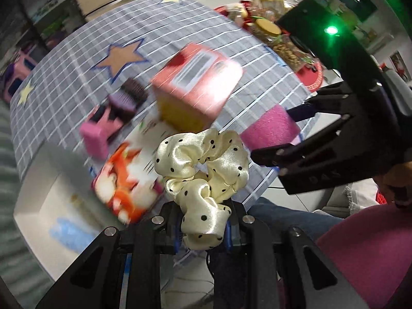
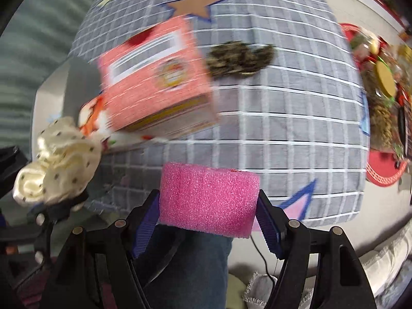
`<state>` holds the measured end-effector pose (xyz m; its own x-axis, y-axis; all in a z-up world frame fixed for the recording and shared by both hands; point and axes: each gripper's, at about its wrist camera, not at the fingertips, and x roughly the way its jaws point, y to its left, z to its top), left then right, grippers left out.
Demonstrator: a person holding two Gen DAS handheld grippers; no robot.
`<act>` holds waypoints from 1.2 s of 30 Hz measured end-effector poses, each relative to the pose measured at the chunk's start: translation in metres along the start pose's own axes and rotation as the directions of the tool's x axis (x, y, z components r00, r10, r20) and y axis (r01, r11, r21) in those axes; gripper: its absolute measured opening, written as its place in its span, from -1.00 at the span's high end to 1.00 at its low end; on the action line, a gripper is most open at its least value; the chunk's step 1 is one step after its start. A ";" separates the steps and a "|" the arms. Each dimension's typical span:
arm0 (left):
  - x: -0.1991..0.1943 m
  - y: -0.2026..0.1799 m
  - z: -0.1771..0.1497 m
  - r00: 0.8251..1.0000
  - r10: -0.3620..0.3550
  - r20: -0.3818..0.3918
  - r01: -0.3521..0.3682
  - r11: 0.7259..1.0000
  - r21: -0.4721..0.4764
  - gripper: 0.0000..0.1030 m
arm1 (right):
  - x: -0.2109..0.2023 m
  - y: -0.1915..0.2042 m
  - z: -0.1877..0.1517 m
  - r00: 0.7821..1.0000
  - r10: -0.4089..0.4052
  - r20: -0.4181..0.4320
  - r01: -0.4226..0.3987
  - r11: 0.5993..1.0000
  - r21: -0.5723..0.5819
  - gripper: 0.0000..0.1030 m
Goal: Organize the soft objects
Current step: 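Carry the scrunchie and pink sponge over the white box with both tools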
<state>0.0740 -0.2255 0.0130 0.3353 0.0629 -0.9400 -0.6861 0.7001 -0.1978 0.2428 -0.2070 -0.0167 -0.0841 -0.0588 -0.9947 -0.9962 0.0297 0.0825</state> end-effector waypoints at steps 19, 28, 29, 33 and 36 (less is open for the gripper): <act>-0.027 0.086 -0.076 0.994 0.102 0.042 -0.078 0.921 -0.382 0.48 | 0.006 0.131 0.023 0.999 0.000 -0.052 -0.019 0.932 -0.363 -0.40; -0.034 0.124 -0.113 0.988 0.153 0.039 -0.106 0.826 -0.554 0.48 | 0.002 0.185 0.030 0.998 0.014 -0.055 -0.040 0.869 -0.494 -0.40; -0.035 0.128 -0.116 0.987 0.159 0.035 -0.112 0.816 -0.567 0.48 | 0.001 0.190 0.029 0.998 0.016 -0.055 -0.042 0.864 -0.502 -0.40; -0.035 0.145 -0.129 0.983 0.181 0.017 -0.130 0.770 -0.625 0.48 | -0.002 0.212 0.032 0.998 0.032 -0.054 -0.056 0.841 -0.538 -0.40; -0.037 0.154 -0.136 0.979 0.201 0.009 -0.146 0.741 -0.655 0.48 | -0.002 0.228 0.037 0.997 0.056 -0.056 -0.077 0.829 -0.554 -0.40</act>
<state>-0.1322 -0.2167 -0.0206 0.1963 0.2093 -0.9579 -0.9805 0.0435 -0.1915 0.0170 -0.1635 0.0021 -0.1406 -0.1128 -0.9836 -0.8331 -0.5234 0.1791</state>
